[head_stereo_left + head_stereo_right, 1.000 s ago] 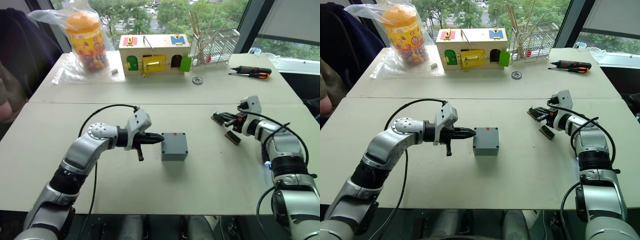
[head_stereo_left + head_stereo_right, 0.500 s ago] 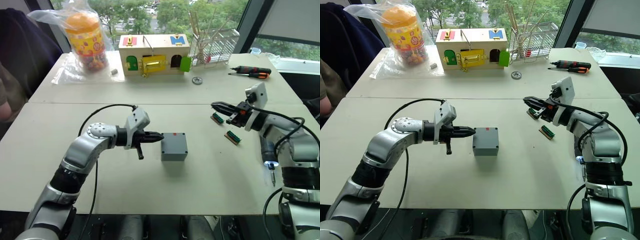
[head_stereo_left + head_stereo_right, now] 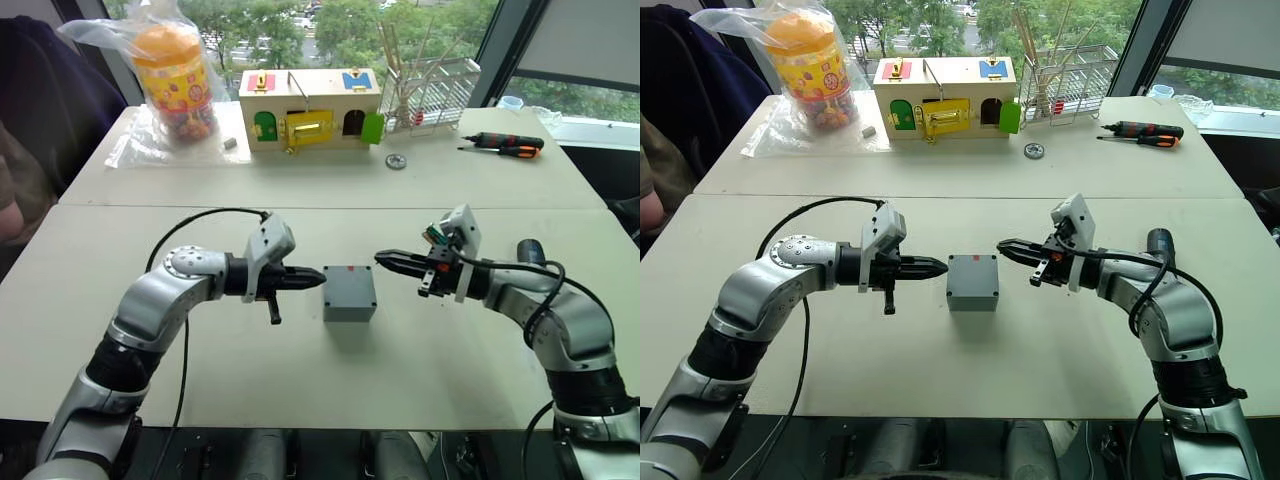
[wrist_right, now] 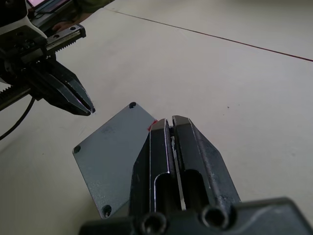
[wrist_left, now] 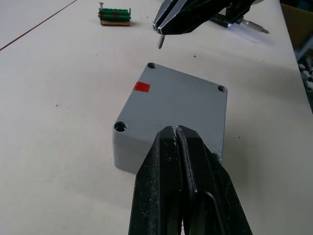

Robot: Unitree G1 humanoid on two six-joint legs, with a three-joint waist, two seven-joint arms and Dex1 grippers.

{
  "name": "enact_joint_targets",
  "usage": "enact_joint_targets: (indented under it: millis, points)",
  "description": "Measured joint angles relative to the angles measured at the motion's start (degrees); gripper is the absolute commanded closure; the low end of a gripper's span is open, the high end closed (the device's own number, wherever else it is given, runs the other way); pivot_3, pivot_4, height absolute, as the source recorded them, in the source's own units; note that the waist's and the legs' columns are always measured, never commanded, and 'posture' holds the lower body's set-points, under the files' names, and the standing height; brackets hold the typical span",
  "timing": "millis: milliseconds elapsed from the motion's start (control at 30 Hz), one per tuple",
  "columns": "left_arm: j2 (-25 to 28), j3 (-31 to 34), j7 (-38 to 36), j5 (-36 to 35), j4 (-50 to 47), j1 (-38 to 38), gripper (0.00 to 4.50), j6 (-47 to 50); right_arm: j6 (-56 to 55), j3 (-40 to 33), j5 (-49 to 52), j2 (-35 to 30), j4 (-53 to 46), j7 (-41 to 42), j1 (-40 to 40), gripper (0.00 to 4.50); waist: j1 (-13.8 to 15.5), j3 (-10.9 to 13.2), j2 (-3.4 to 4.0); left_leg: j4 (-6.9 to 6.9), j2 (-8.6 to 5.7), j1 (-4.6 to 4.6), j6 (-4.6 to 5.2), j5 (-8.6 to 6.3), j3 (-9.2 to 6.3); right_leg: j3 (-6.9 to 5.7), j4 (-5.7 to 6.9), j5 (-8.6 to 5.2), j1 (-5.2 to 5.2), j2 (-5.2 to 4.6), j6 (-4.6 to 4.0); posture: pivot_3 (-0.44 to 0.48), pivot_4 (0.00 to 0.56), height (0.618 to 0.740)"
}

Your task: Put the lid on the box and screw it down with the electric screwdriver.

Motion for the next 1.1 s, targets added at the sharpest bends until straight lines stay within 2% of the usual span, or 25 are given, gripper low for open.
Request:
enact_joint_targets:
  millis: [1100]
  points:
    - [-0.32, -0.08, 0.56, 1.36, -0.01, 0.34, 4.50, -0.88, -3.63, 4.12, -3.03, 0.68, 3.11, 0.72, -1.29, 4.46, -0.02, 0.00, 0.00, 0.00, 0.00, 0.00, 0.00, 0.00, 0.00, 0.00, 0.00, 0.00, 0.00, 0.00, 0.00, 0.000, 0.150, 0.706]
